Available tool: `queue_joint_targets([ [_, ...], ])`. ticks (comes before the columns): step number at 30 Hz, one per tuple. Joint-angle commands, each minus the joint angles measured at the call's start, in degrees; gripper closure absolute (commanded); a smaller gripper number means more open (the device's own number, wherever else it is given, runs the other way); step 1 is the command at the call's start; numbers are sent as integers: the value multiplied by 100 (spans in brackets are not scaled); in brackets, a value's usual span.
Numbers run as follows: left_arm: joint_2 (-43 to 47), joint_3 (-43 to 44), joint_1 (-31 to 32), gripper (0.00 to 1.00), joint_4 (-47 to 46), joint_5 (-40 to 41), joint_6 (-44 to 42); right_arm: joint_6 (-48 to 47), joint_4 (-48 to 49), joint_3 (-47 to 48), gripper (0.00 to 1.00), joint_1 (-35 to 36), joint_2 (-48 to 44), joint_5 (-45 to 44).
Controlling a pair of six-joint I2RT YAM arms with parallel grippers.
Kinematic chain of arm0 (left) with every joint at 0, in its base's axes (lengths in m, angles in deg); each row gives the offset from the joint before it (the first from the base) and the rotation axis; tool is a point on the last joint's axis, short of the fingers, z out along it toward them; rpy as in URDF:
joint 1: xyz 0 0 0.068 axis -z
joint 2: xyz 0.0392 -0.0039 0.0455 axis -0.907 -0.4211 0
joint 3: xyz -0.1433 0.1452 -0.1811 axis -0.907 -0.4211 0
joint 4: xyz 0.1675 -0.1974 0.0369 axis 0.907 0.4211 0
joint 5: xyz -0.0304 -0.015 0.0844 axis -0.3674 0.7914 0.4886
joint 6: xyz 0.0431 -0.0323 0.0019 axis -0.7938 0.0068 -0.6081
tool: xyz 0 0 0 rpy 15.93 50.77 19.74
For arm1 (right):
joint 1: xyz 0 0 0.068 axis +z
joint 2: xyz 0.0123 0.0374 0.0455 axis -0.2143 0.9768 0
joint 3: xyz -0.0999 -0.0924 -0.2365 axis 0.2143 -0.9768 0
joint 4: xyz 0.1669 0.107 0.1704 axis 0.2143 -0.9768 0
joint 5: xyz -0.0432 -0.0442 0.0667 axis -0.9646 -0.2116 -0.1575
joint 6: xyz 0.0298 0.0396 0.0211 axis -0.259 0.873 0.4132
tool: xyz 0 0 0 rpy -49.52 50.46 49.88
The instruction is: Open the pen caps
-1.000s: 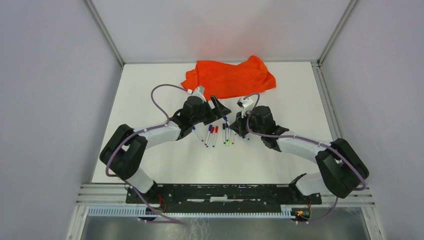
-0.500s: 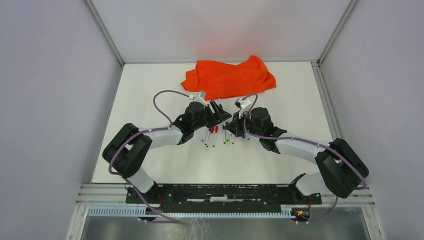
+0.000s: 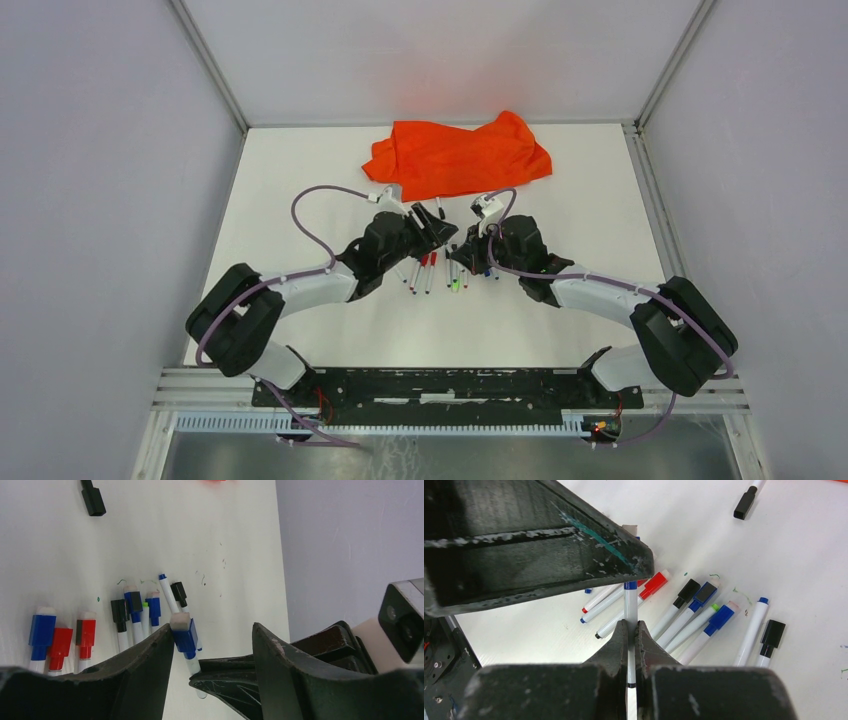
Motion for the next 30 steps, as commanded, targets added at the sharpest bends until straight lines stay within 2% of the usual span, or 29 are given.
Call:
queue_joint_targets([
  [1,257,-42,100,36,-222,481,-190,101,87,8,100,29,-137,25],
  [19,-52,-91,146,44,-528,350,-125,366,390,-110,100,91,-157,276],
  [30,-122,-217,146,56,-701,266,-137,408,460,-180,100,125,-166,272],
])
